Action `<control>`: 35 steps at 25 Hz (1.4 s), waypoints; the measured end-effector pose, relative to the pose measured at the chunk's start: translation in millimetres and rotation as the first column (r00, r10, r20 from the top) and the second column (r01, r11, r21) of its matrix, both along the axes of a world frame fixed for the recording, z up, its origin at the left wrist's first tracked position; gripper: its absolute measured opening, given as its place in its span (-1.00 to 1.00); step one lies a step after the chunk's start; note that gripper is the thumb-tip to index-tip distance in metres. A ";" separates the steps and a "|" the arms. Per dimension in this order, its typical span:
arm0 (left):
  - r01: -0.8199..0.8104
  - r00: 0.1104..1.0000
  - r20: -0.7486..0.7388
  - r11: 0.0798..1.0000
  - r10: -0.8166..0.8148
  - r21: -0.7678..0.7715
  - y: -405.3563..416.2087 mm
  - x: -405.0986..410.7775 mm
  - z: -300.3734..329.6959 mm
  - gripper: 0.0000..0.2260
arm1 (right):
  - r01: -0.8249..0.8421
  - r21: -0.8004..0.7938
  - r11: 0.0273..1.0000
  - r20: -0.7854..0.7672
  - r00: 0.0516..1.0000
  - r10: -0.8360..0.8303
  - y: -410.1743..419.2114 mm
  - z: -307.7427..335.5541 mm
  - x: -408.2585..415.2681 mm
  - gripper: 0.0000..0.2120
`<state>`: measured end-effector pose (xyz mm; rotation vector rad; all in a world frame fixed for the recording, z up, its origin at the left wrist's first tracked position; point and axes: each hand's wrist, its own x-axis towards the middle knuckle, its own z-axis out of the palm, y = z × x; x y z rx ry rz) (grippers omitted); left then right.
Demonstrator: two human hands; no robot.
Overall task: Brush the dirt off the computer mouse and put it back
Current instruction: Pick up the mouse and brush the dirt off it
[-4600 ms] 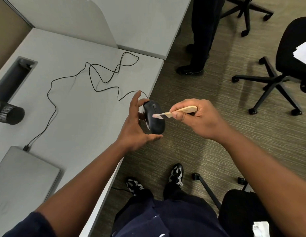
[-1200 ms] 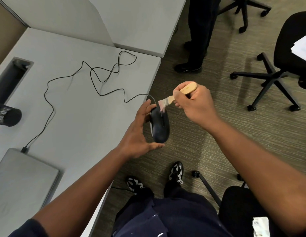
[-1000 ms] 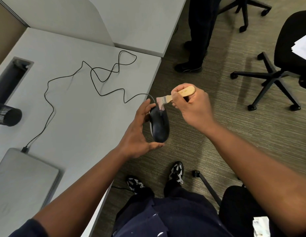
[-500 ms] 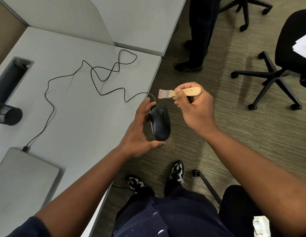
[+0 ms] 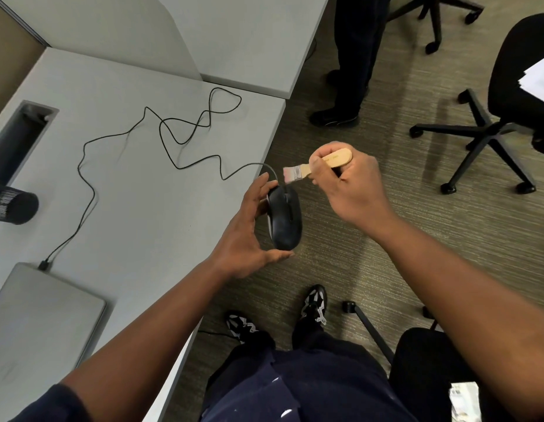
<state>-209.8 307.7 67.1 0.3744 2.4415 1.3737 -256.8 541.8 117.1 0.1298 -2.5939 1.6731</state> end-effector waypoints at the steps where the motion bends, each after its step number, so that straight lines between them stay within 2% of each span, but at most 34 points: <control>1: 0.000 1.000 -0.009 1.000 0.000 0.002 1.5 -0.1 0.6 0.29 | -0.008 0.002 1.000 0.009 1.000 0.008 -1.5 0.8 -0.3 -0.87; 6: -0.015 1.000 -0.024 1.000 0.015 0.004 2.6 0.1 1.4 0.29 | -0.023 -0.036 0.999 0.127 0.992 0.027 1.3 5.3 -1.3 -0.83; 11: 0.003 1.000 0.000 1.000 -0.003 -0.021 -0.3 -4.6 3.2 0.30 | -0.003 -0.073 0.997 0.066 0.998 0.007 -1.6 7.8 -0.4 -0.89; 16: 0.010 1.000 0.020 1.000 -0.010 -0.024 2.8 -2.6 1.2 0.31 | 0.013 -0.092 0.996 0.252 0.968 0.011 -2.0 7.4 -1.1 -0.87; 21: 0.012 1.000 0.013 0.999 -0.012 -0.034 2.3 -4.3 0.7 0.31 | 0.011 -0.034 0.999 0.126 0.992 -0.007 -7.2 13.0 2.0 -0.85; 25: 0.032 0.999 0.030 0.999 -0.031 -0.035 -0.6 -2.7 -0.8 0.29 | -0.042 0.027 0.999 0.189 0.981 0.036 -8.4 15.8 -0.5 -0.84; 29: 0.052 0.998 0.039 0.998 -0.051 -0.027 -1.1 -1.0 -3.8 0.26 | -0.012 0.025 1.000 0.136 0.991 0.009 -10.6 17.8 0.3 -0.81; 33: 0.026 1.000 0.018 0.999 -0.025 -0.034 -1.8 -0.3 -4.4 0.28 | -0.094 0.048 0.994 0.254 0.964 0.079 -5.8 15.5 1.8 -0.83; 35: 0.012 1.000 0.009 0.999 -0.012 -0.044 -2.7 -0.6 -5.1 0.29 | -0.086 0.044 0.995 0.257 0.964 0.072 -2.1 14.5 2.7 -0.83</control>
